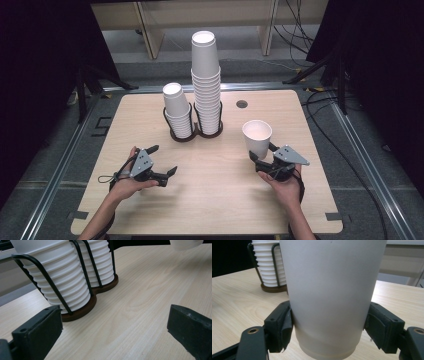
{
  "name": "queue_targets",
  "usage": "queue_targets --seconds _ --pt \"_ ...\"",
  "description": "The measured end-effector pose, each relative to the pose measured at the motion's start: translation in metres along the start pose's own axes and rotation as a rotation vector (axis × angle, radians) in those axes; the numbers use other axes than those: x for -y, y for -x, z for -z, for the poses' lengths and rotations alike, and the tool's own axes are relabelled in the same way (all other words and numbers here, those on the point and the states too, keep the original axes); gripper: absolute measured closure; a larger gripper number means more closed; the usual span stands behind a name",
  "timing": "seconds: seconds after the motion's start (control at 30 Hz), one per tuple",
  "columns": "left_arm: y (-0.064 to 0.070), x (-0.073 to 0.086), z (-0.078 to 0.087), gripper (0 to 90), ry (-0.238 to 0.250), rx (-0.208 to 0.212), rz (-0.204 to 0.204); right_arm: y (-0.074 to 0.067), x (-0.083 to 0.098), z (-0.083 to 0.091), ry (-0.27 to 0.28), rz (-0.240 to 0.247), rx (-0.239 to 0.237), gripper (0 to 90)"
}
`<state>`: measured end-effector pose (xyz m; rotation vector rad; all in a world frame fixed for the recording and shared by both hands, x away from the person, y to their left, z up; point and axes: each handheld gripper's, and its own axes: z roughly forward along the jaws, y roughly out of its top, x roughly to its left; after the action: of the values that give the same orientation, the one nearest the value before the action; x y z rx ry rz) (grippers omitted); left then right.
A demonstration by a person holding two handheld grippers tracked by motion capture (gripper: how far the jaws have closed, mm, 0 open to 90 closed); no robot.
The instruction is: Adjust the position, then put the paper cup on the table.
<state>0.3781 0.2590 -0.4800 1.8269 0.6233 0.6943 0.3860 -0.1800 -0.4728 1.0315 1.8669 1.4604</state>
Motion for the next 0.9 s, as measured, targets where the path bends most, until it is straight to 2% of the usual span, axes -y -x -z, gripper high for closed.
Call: queue_targets --seconds 0.03,0.07,0.1,0.13,0.17,0.2,0.23,0.3,0.43,0.5,0.53,0.6,0.63,0.7,0.77,0.8,0.83,0.9 --pt "0.000 0.000 -0.001 0.0 0.005 -0.001 0.004 0.003 0.000 0.000 0.015 0.022 -0.003 27.4" --pt "0.000 0.000 -0.001 0.0 0.007 -0.001 0.006 0.003 0.000 0.003 0.001 -0.010 0.005 27.3" --pt "0.000 0.000 -0.001 0.0 0.004 0.003 0.004 0.005 0.000 0.005 -0.007 0.006 0.017 27.4" --pt "0.001 0.000 -0.001 0.0 0.014 0.001 0.007 0.006 0.001 0.006 0.004 -0.011 0.015 27.4" --pt "0.000 0.001 -0.001 0.0 0.026 0.006 -0.004 0.007 0.002 0.007 -0.011 -0.016 0.023 27.4" --pt "0.001 0.001 0.002 0.0 0.008 0.001 0.006 0.009 0.003 0.007 -0.007 -0.015 0.021 27.4" --pt "0.001 0.002 0.003 0.0 0.012 -0.003 0.007 0.011 0.004 0.009 -0.013 -0.001 0.040 27.4" --pt "0.001 0.002 0.006 0.0 0.012 -0.007 0.011 0.014 0.005 0.007 -0.008 0.003 0.037 27.4" --pt "0.000 0.001 0.005 0.0 0.016 -0.012 0.007 0.013 0.003 0.007 -0.005 -0.015 0.063 27.3" --pt "0.000 0.000 0.004 0.0 0.024 -0.011 0.010 0.015 0.004 0.005 -0.016 -0.009 0.058 27.3" --pt "-0.001 0.000 0.004 0.0 0.018 -0.012 0.008 0.018 0.005 0.005 -0.039 0.010 0.072 27.3" --pt "-0.002 0.001 0.003 0.0 0.021 -0.015 0.009 0.019 0.006 0.002 -0.041 -0.012 0.071 27.3" --pt "-0.002 0.001 0.002 0.0 0.017 -0.013 0.009 0.020 0.006 0.001 -0.064 0.006 0.075 27.3" --pt "-0.002 0.001 0.002 0.0 0.004 -0.016 0.007 0.019 0.007 -0.001 -0.054 -0.011 0.075 27.3" --pt "-0.002 0.002 0.001 0.0 0.003 -0.013 0.007 0.021 0.007 -0.001 -0.073 0.017 0.075 27.2" --pt "-0.001 0.003 0.000 0.0 0.013 -0.010 0.007 0.021 0.008 -0.002 -0.080 0.006 0.085 27.2" --pt "0.000 0.003 0.000 0.0 0.001 -0.006 0.004 0.021 0.009 -0.002 -0.083 -0.005 0.087 27.2" --pt "0.002 0.003 0.001 0.0 -0.005 0.000 -0.005 0.022 0.010 -0.002 -0.107 0.002 0.094 27.3"
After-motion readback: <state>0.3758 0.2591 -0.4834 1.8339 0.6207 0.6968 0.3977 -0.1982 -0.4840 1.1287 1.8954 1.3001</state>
